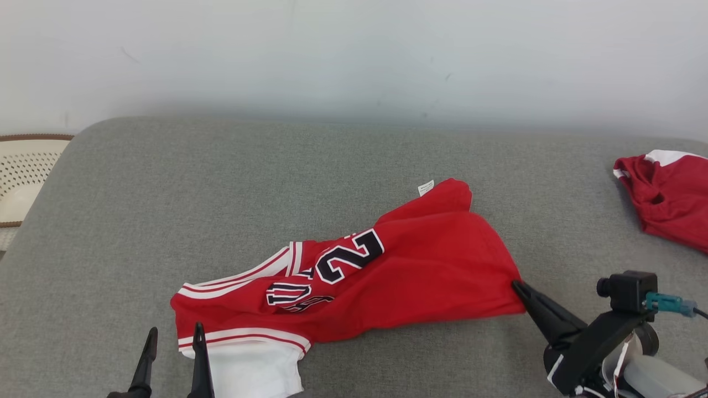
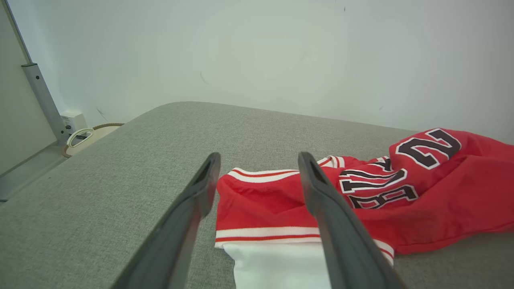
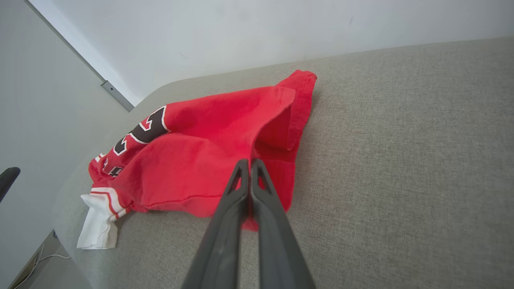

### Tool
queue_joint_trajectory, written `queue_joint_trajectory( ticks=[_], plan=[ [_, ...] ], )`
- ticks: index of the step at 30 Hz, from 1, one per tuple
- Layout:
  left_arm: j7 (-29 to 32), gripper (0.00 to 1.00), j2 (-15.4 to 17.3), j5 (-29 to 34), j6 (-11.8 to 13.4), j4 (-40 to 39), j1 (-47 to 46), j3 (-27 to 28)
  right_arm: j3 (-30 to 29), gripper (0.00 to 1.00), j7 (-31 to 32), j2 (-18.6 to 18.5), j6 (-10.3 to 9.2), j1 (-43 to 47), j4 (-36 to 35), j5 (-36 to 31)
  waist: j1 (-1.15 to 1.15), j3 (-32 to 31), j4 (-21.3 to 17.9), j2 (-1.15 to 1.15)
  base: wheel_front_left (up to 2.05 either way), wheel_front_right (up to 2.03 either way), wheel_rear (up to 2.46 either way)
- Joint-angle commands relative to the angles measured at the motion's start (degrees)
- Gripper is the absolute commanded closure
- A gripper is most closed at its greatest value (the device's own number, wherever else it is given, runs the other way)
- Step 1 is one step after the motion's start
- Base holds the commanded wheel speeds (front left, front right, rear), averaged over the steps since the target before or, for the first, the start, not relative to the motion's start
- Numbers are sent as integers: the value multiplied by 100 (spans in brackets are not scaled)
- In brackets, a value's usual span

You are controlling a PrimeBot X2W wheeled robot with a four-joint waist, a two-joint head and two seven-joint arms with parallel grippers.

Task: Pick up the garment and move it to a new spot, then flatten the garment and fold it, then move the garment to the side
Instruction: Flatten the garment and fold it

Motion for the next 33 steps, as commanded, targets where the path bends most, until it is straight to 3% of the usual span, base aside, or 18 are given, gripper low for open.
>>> queue_joint_trajectory(
  ticks=[1,8,13,14,15,16,27,33],
  plan=[
    [-23,0,2,-32,-5,15,90,4,34,100,45,-92,-5,107,-89,73,1,-24,-19,0,0,0,0],
    [-23,0,2,-22,-60,67,120,44,242,100,305,-189,-5,404,-287,274,1,-54,-27,0,0,0,0],
    [-23,0,3,13,-86,84,150,89,219,100,183,-137,-5,478,62,97,1,-57,-49,0,0,0,0],
    [-23,0,3,19,-81,88,155,98,164,53,106,-119,-5,456,177,-10,1,-56,-56,0,0,0,0],
    [-23,0,3,19,-81,88,155,98,164,53,106,-119,-5,456,177,-10,1,-56,-56,0,0,0,0],
    [-23,0,3,22,-86,92,157,106,135,0,55,-63,-5,467,263,-37,1,-58,-65,0,0,0,0],
    [-23,0,2,83,-102,8,220,181,-695,0,-276,307,-5,773,535,-388,1,-178,-150,0,0,0,0],
    [-23,0,2,95,-76,-87,274,208,-2039,0,-276,668,-5,1245,322,-1212,1,-241,-200,0,0,0,0]
  ],
)
